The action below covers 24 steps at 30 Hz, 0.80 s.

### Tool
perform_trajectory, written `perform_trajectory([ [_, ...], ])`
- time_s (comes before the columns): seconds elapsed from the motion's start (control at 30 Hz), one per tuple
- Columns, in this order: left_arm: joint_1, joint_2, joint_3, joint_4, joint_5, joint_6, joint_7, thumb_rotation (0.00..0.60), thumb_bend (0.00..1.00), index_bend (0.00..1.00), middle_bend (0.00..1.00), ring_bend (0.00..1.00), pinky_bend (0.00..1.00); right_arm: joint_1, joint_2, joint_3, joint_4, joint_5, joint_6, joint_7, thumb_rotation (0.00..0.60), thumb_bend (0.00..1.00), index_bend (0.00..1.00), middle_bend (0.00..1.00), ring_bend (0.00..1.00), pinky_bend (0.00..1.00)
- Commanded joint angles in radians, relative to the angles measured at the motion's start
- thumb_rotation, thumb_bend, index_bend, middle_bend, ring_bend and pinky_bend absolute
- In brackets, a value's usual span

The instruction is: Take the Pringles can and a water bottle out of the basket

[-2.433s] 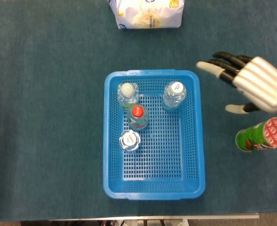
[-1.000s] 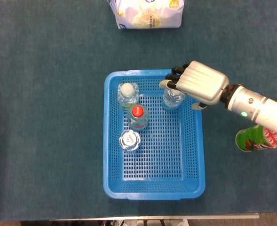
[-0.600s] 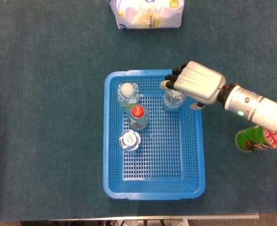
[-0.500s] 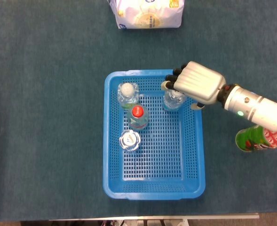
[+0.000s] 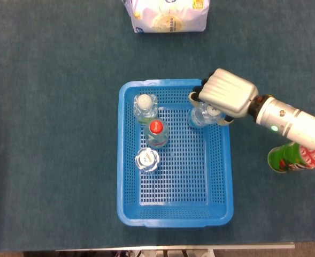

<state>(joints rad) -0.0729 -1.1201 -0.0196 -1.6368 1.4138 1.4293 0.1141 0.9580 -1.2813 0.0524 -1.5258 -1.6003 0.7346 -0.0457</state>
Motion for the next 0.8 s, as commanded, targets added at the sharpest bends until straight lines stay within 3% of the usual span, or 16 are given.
perform_trajectory([
  [0.03, 0.000, 0.000, 0.000, 0.000, 0.000, -0.001, 0.000, 0.600, 0.25, 0.25, 0.18, 0.10, 0.34, -0.004, 0.000, 0.000, 0.001, 0.001, 0.012, 0.009, 0.600, 0.00, 0.52, 0.55, 0.55, 0.58],
  [0.47, -0.002, -0.002, -0.003, -0.002, 0.000, -0.002, 0.004, 0.600, 0.25, 0.25, 0.18, 0.10, 0.34, -0.024, 0.038, 0.019, -0.040, -0.003, 0.095, 0.059, 0.600, 0.00, 0.55, 0.59, 0.59, 0.61],
  [0.8, -0.011, -0.001, -0.007, -0.017, 0.005, -0.007, 0.022, 0.600, 0.25, 0.25, 0.18, 0.10, 0.34, -0.066, 0.162, 0.055, -0.180, -0.018, 0.205, 0.026, 0.600, 0.00, 0.55, 0.60, 0.59, 0.61],
])
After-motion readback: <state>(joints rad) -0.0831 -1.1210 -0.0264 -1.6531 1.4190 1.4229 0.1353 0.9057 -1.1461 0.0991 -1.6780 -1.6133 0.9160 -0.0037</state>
